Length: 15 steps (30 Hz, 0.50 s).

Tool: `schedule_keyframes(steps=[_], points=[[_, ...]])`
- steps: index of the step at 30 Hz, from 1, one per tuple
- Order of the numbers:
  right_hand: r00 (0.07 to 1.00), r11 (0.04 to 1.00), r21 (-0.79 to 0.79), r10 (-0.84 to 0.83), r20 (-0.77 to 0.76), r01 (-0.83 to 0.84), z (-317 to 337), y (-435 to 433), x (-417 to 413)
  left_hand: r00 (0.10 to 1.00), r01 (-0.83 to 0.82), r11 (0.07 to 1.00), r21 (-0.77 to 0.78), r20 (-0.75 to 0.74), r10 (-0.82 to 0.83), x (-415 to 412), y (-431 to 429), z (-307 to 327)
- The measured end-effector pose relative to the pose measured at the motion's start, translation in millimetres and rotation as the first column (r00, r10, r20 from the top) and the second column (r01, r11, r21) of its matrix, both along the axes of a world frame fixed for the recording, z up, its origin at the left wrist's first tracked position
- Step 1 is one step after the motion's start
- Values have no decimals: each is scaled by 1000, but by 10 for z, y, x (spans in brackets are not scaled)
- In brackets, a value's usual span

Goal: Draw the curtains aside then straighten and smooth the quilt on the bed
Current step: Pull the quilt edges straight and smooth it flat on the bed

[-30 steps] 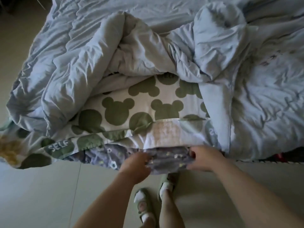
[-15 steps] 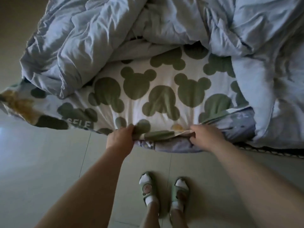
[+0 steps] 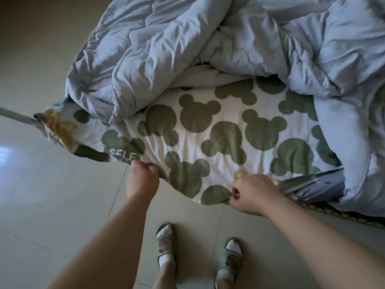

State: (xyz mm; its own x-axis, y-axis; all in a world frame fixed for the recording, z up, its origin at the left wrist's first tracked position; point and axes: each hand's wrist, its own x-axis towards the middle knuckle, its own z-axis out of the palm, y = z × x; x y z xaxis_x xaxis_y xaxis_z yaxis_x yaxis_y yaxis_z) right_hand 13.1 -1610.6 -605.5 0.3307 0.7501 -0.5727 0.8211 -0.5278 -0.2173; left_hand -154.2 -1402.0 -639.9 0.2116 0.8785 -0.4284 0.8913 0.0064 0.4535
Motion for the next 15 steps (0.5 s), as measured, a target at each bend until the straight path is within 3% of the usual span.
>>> schedule_keyframes(steps=[2,4,7,8,11,13,15], points=[[1000,997,74,-5,0,5,-1,256,-105,964,-244,970,6,106,242,-56,379,-2],[999,996,81,42,6,-43,-70,507,-223,866,-464,878,-114,150,477,-121,771,-75],[995,995,42,86,45,-88,-197,808,-418,673,-638,697,-326,203,711,-234,1221,-201],[995,997,29,72,62,-74,-217,859,-456,647,-655,685,-319,233,726,-251,1298,-227],[994,999,-30,-13,107,17,-303,1009,-631,755,-595,797,-105,267,599,-429,1464,-188],[991,995,-71,-67,120,76,-343,1045,-708,834,-526,850,-17,184,520,-638,1491,-173],[991,988,-104,-109,75,117,-382,1073,-803,892,-446,895,-24,64,447,-879,1523,-252]])
